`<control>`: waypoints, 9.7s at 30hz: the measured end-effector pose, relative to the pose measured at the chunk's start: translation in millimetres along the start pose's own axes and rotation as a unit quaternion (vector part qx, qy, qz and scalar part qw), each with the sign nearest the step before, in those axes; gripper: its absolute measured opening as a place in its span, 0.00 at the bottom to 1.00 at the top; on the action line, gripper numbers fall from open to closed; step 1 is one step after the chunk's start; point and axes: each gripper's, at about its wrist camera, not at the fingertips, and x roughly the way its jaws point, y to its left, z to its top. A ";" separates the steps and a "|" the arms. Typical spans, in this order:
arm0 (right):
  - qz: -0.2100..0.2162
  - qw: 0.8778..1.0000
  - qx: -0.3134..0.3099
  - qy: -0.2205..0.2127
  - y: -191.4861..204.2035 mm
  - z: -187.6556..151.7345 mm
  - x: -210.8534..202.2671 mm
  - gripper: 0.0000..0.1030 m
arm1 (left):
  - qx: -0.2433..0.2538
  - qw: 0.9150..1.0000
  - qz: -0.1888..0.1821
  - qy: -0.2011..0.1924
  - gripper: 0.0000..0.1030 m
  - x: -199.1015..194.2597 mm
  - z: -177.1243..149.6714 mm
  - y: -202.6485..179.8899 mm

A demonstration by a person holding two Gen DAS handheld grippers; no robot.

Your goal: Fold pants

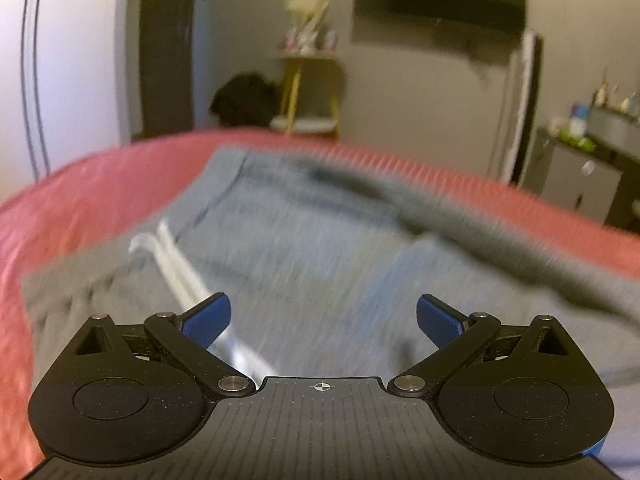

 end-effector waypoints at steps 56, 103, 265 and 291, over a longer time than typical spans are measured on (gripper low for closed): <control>0.058 0.907 0.396 0.130 -211.3 -74.0 -74.2 0.14 | -0.204 0.955 -0.086 0.195 0.66 -58.2 -11.7 144.6; 0.212 0.972 0.075 0.072 -94.4 3.3 -118.1 0.53 | 0.075 0.989 0.108 0.069 0.79 -142.4 87.7 151.1; 0.181 0.860 0.421 0.225 -235.6 -102.5 -84.2 0.18 | 0.016 0.989 0.031 0.140 0.85 -39.1 -19.0 -13.2; 0.145 0.901 0.393 0.108 -246.0 -82.6 -49.6 0.27 | 0.109 0.975 -0.126 0.147 0.86 -68.4 -43.4 -45.8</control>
